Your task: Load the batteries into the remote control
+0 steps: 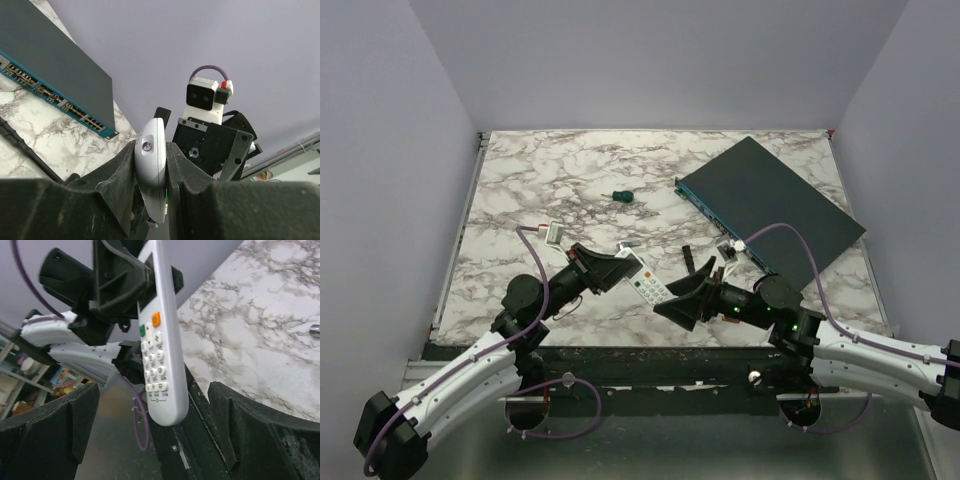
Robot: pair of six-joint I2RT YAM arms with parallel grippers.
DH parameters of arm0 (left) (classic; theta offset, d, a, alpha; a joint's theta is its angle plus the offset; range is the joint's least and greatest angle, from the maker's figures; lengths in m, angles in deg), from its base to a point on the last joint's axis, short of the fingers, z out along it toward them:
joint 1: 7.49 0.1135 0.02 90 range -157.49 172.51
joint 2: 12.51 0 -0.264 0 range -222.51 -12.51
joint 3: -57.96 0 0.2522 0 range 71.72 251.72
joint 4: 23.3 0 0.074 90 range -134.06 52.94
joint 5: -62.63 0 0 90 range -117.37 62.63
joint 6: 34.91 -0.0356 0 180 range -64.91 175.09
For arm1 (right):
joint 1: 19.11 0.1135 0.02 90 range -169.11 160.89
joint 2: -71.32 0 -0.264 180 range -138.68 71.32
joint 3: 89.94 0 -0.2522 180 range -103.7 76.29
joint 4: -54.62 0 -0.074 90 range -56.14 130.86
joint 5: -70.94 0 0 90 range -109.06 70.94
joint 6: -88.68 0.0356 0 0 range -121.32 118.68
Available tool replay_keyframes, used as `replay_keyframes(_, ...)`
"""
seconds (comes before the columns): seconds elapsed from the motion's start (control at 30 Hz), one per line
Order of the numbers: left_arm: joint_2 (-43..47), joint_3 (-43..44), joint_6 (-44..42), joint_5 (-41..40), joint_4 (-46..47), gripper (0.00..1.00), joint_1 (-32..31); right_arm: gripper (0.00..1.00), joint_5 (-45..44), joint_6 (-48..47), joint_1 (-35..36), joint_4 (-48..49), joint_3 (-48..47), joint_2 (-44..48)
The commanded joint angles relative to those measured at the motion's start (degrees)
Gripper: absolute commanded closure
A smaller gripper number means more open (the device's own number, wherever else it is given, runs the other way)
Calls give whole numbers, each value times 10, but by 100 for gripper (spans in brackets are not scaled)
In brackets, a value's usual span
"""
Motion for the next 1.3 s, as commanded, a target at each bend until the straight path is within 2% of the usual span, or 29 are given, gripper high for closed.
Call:
replay_keyframes(0.0,-17,-19,9,48,124,100,0,0,59,57,-8,99,23,17)
replay_keyframes(0.13,-38,-23,21,66,168,100,0,9,70,72,-12,121,28,12)
replay_keyframes(0.37,-37,-21,23,68,176,100,0,29,66,75,-12,125,28,-3)
replay_keyframes(0.97,-36,-27,28,68,185,100,0,62,60,70,-13,149,26,-16)
replay_keyframes(1.0,-34,-28,30,66,183,99,0,65,57,69,-12,151,28,-15)
replay_keyframes(1.07,-32,-30,31,63,180,88,0,73,50,66,-13,152,31,-11)
replay_keyframes(1.2,-26,-30,32,56,165,67,0,99,25,53,-13,150,36,4)
replay_keyframes(1.27,-22,-29,32,51,150,54,0,99,8,41,-12,137,35,15)
